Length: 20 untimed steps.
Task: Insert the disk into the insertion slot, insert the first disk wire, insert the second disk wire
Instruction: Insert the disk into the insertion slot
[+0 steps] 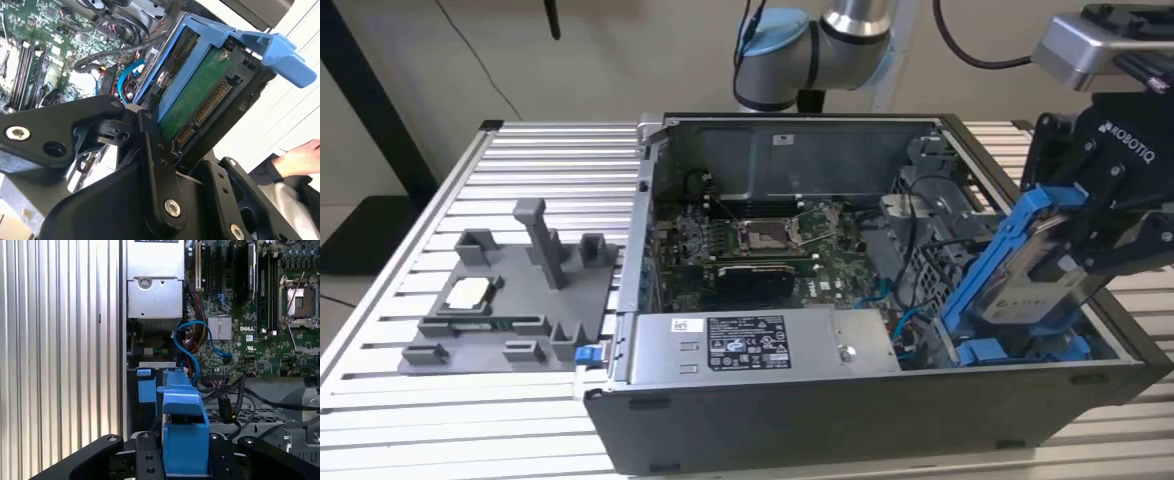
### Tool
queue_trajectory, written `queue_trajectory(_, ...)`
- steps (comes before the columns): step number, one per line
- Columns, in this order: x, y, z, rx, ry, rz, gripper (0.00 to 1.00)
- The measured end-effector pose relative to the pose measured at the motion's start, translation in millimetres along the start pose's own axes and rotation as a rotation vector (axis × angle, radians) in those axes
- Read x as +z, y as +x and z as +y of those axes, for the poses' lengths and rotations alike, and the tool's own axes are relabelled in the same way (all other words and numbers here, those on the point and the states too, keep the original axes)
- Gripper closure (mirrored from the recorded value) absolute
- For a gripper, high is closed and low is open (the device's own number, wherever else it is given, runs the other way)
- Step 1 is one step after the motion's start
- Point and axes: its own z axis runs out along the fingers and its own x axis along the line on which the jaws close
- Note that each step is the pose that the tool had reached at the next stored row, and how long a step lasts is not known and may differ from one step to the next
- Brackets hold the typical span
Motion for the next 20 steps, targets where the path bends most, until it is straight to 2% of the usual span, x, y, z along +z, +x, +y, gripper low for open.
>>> queue_trajectory(16, 28.4, 0.7, -1.5, 0.0, 0.0012, -0.0004, 0.67)
queue_trajectory(18, 29.3, 0.6, -1.7, 0.0, 0.0018, -0.0008, 0.67)
queue_trajectory(20, 29.2, 0.7, -1.6, 0.0, 0.0016, -0.0005, 0.6)
